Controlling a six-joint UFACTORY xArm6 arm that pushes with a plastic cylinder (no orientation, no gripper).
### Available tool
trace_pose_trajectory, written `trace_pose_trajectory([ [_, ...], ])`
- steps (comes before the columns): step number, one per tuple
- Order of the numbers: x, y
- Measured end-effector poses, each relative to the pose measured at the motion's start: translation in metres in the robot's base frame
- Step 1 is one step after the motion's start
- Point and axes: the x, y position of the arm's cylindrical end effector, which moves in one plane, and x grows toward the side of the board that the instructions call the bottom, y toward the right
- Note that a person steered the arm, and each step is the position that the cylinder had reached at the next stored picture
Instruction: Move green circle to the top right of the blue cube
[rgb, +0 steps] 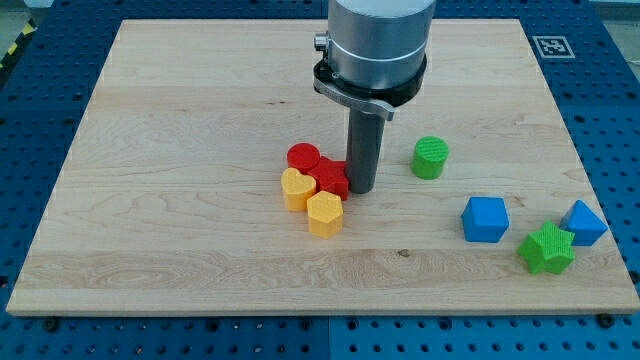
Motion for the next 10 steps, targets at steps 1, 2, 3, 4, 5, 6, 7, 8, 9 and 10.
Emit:
trace_pose_trajectory([
  [1,-0.022,0.012],
  [2,-0.041,0.027],
  [3,-0.043,0.03],
  [4,-0.053,0.03],
  [5,-0.089,0.037],
  [6,-0.094,0.078],
  [7,-0.089,0.076],
  [8,-0.075,0.039],
  [9,-0.057,0.023],
  [10,-0.056,0.023],
])
